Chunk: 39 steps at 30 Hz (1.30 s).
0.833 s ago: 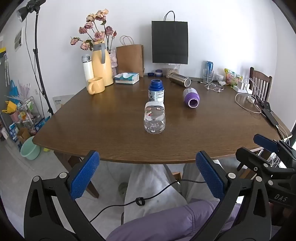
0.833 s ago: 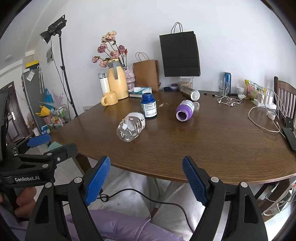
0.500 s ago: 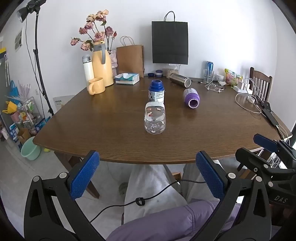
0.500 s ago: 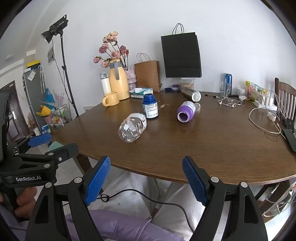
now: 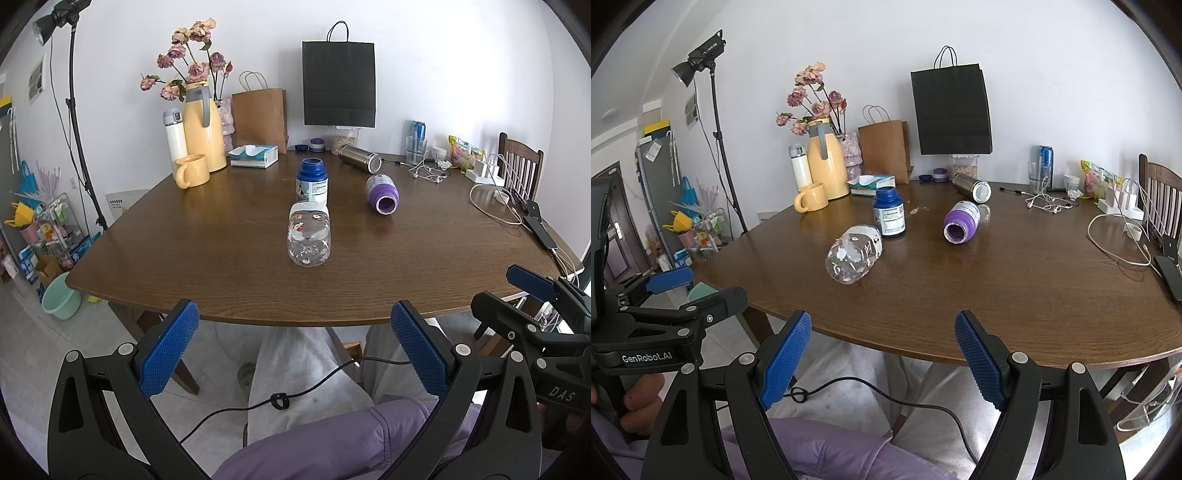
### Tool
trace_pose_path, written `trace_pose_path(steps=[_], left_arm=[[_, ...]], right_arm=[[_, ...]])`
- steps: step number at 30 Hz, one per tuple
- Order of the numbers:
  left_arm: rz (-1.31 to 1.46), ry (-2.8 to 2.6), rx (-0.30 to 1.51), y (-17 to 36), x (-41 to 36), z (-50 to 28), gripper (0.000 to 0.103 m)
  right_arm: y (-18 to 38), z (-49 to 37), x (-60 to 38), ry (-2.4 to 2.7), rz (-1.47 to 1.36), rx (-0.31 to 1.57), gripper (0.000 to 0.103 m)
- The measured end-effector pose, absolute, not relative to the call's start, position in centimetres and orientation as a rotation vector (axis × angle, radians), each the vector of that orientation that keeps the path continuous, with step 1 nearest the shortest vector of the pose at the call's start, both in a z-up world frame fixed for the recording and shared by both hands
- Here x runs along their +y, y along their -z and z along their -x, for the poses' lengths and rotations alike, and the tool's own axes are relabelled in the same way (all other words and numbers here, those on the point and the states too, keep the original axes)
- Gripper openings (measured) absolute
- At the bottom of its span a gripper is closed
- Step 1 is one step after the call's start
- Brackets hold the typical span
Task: Flip cup upright
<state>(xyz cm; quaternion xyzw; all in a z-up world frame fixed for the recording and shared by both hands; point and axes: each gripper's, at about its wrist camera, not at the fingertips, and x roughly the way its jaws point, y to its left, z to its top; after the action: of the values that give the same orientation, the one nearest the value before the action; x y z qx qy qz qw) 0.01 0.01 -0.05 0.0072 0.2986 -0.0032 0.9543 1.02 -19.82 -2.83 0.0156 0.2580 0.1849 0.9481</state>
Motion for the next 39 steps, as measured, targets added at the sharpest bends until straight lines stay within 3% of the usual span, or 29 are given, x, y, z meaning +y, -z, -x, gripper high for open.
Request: trace_pose_path(steps=[39], left_arm=[[-0.016, 0.006, 0.609, 0.27, -0.28, -0.18, 0.103]], right_arm=[[2.87, -0.76, -19.83, -0.378, -0.027, 0.523, 0.085]])
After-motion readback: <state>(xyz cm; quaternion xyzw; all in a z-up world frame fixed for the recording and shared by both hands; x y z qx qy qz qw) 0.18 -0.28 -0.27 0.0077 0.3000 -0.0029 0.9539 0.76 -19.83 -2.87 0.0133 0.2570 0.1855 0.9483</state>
